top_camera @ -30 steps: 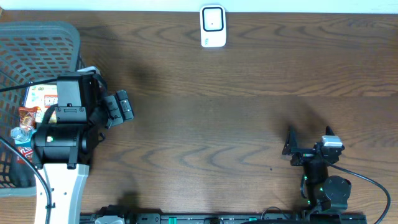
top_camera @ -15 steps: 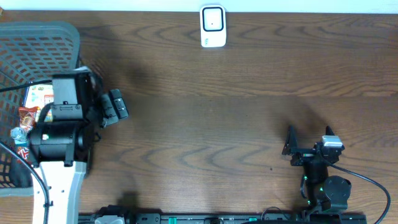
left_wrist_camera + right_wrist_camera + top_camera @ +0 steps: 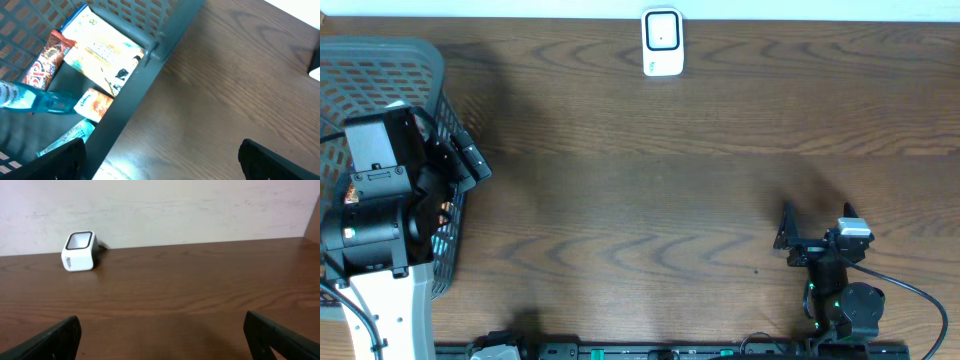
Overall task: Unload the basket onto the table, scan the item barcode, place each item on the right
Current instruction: 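Move the left gripper over the basket and lower toward the teal bottle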
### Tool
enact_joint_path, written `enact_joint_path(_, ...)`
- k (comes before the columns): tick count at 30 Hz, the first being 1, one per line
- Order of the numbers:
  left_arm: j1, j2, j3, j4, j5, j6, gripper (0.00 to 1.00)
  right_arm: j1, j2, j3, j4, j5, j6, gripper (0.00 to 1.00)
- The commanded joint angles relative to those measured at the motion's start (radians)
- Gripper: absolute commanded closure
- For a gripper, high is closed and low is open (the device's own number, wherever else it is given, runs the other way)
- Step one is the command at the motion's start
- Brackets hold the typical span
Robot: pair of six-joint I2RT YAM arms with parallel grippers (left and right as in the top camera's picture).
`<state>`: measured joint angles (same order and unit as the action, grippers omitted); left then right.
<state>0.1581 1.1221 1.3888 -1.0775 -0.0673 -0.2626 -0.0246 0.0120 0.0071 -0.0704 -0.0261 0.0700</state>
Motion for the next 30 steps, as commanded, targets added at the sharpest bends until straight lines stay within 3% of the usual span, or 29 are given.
enact_joint_path(1,0.005,0.003,0.021,-0.007,-0.023,-0.005,0.02,0.011,-0.005,-0.002,-0.004,0.006,-0.012,0.01)
enact_joint_path(10,0.005,0.014,0.051,-0.006,-0.024,-0.005,0.02,0.011,-0.005,-0.002,-0.004,0.006,-0.012,0.01)
enact_joint_path(20,0.037,0.128,0.24,-0.012,-0.024,-0.026,0.02,0.011,-0.005,-0.002,-0.004,0.006,-0.012,0.01)
enact_joint_path(30,0.379,0.243,0.308,-0.068,-0.023,-0.267,0.02,0.011,-0.005,-0.002,-0.004,0.006,-0.012,0.01)
